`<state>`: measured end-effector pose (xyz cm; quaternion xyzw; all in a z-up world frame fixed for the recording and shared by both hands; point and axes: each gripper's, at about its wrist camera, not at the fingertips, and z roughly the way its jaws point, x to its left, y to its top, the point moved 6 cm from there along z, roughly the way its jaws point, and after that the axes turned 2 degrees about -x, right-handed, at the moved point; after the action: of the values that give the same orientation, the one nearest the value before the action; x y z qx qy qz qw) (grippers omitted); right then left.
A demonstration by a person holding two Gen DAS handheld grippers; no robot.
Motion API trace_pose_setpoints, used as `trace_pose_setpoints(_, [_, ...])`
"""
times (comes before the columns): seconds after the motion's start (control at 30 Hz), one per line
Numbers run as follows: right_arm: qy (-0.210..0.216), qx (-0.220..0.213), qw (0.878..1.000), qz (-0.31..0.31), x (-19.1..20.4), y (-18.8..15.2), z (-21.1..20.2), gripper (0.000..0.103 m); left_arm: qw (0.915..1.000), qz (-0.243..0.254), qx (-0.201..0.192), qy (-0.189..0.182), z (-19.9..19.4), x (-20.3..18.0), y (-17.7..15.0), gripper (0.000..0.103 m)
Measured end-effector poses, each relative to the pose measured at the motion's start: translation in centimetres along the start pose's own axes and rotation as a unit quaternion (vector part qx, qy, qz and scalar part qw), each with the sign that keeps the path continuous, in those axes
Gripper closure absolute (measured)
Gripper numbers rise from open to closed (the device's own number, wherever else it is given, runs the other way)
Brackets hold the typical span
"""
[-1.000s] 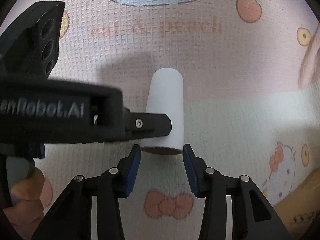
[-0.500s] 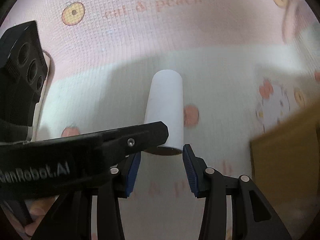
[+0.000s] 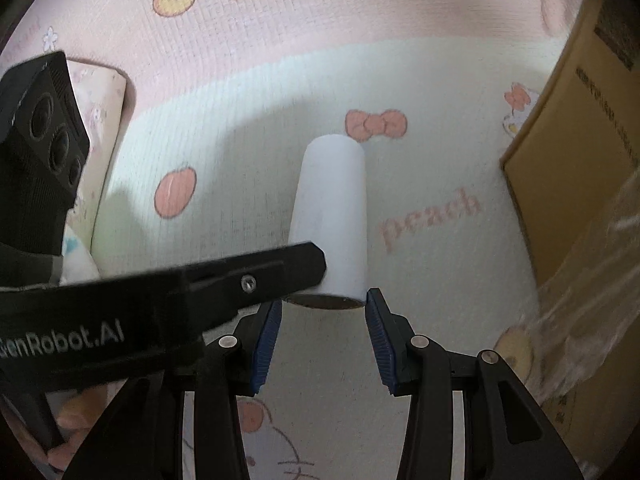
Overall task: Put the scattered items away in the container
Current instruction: 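Lift both gripped tubes upright off the bedspread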
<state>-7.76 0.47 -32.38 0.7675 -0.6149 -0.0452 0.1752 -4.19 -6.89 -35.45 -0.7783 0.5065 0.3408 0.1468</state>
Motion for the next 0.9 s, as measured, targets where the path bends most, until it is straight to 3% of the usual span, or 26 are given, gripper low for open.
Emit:
trace_pose_setpoints(0.13, [0.004, 0.012, 1.000, 0.021, -1.7, -1.9, -0.8, 0.062, 0.9998, -0.017, 0.004, 0.003, 0.2, 0.5, 0.3, 0.063])
trace_pose_setpoints(0.47, [0.038, 0.009, 0.998, 0.054, -2.4, 0.0, 0.8, 0.056, 0.9993, -0.021, -0.007, -0.031, 2.0, 0.2, 3.7, 0.059])
trace_pose_setpoints(0.9, [0.033, 0.026, 0.999, 0.026, -1.8, 1.5, 3.6, 0.056, 0.9986, -0.033, -0.014, -0.040, 2.6, 0.6, 4.1, 0.062])
